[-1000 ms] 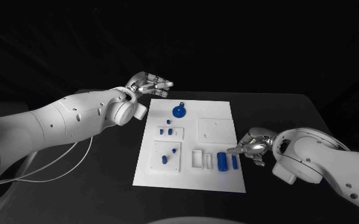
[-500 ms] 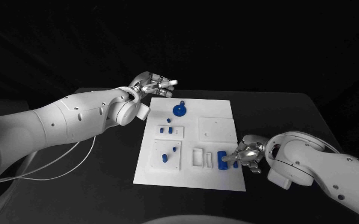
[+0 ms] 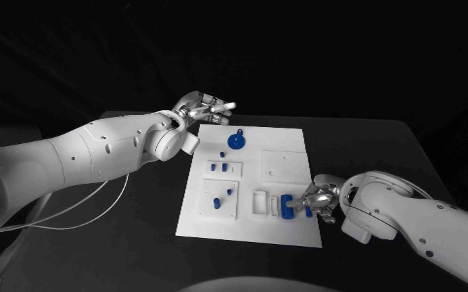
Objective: Assemble the parts on the task board
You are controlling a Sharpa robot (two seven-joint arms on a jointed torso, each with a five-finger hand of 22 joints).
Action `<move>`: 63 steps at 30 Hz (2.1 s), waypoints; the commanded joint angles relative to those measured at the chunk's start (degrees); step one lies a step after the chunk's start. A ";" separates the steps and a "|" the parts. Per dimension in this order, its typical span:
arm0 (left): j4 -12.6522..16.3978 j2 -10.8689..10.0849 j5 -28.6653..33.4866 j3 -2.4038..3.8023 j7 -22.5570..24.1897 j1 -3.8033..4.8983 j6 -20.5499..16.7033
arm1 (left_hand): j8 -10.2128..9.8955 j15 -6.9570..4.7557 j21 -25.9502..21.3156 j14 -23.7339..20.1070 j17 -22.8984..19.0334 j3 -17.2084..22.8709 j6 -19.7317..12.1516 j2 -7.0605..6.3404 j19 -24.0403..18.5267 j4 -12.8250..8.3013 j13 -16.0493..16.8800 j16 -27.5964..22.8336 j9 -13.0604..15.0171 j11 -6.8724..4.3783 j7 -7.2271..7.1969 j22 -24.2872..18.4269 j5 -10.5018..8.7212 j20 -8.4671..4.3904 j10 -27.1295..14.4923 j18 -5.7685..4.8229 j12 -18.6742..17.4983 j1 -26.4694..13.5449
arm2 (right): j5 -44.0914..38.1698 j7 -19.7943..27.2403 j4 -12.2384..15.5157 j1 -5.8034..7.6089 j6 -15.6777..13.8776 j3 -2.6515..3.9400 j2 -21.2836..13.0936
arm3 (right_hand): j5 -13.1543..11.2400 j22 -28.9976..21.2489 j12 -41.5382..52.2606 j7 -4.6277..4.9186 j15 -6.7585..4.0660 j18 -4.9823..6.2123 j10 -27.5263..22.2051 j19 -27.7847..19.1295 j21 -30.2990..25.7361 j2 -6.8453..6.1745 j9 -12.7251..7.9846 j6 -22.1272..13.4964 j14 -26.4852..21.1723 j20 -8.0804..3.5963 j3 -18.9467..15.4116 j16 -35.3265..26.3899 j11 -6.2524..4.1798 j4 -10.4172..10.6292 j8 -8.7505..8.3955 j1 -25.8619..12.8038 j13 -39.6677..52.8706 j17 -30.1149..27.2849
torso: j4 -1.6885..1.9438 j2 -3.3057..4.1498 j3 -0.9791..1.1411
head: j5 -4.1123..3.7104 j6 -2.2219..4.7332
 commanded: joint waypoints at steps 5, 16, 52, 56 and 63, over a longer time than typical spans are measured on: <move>0.22 0.03 1.53 0.03 0.96 -0.05 2.66 | 0.00 0.13 0.34 -0.32 0.11 0.25 -0.81 -0.56 0.07 0.11 0.06 -0.33 0.05 -0.06 0.26 -0.30 -0.27 0.45 -0.31 -0.81 -0.13 0.07 | -1.17 -1.58 -2.27 -0.08 -1.91 -1.26 2.47 | -0.66 3.20 -0.21 0.08 0.22 -0.38 -0.02 2.93 0.08 -0.97 -0.08 -0.80 0.41 0.39 -0.41 -0.06 0.41 0.66 -0.12 0.22 -0.02 0.12 | 0.06 0.04 0.03 | 0.46 -0.42; -0.01 0.19 1.73 0.03 0.39 -0.05 3.28 | -0.01 0.18 0.35 -0.51 0.18 0.19 -0.94 -0.49 -0.06 0.13 0.06 -0.33 0.05 -0.02 0.30 -0.65 -0.28 0.51 -0.45 -0.84 -0.13 0.12 | -0.40 -1.35 -2.65 -0.09 -0.93 -2.66 4.73 | -0.96 3.28 -0.30 0.15 0.24 -0.38 -0.14 2.92 -0.03 -1.51 -0.13 -1.05 0.41 0.40 -0.89 -0.17 0.45 0.33 -0.13 0.73 -0.01 0.25 | -0.03 -0.05 -0.15 | 0.57 -0.66; -0.78 0.13 0.98 0.03 -1.49 -0.04 3.79 | -0.01 0.34 0.55 -0.97 0.47 0.57 -1.33 -0.43 -0.33 0.34 0.06 -0.33 0.04 0.16 0.43 -1.44 -0.24 0.67 -1.03 -0.81 -0.13 0.15 | 2.72 0.74 1.93 0.58 -7.78 -2.72 2.08 | 10.18 4.34 -0.99 -1.15 -0.43 -1.07 0.57 3.03 1.57 4.74 -1.92 3.38 0.63 -0.24 -2.31 -0.33 -0.60 -13.86 -0.14 3.00 -1.17 1.27 | -0.12 -0.05 -0.16 | 1.09 -0.65; -0.91 0.14 0.88 0.03 -1.68 -0.04 3.83 | 0.00 0.34 0.57 -0.97 0.52 0.61 -1.34 -0.42 -0.36 0.42 0.06 -0.32 0.05 0.16 0.43 -1.52 -0.23 0.67 -1.01 -0.82 -0.13 0.14 | 3.24 0.69 3.29 1.09 -7.85 -2.00 1.72 | 9.36 4.38 -1.17 -1.32 -0.49 -1.16 0.66 3.05 1.67 4.46 -1.85 3.85 0.63 -0.31 -3.25 -0.39 -0.67 -12.49 -0.13 3.47 -1.47 1.28 | -0.02 0.02 -0.12 | 1.06 -0.65; -1.28 0.44 0.68 0.03 -2.08 -0.04 3.92 | -0.04 0.34 0.64 -0.96 0.60 0.67 -1.57 -0.55 -0.37 0.38 0.06 -0.32 0.03 0.20 0.49 -1.62 -0.24 0.68 -1.13 -0.82 -0.14 0.32 | 3.84 -0.13 2.51 2.17 -5.55 -1.65 3.52 | 7.37 4.35 -1.98 -1.87 -0.66 -1.32 0.65 3.00 1.49 4.80 -1.12 5.50 0.63 -0.45 -5.13 -0.49 -0.94 -9.76 -0.13 2.67 -2.26 1.34 | -0.09 -0.01 -0.20 | 1.05 -0.50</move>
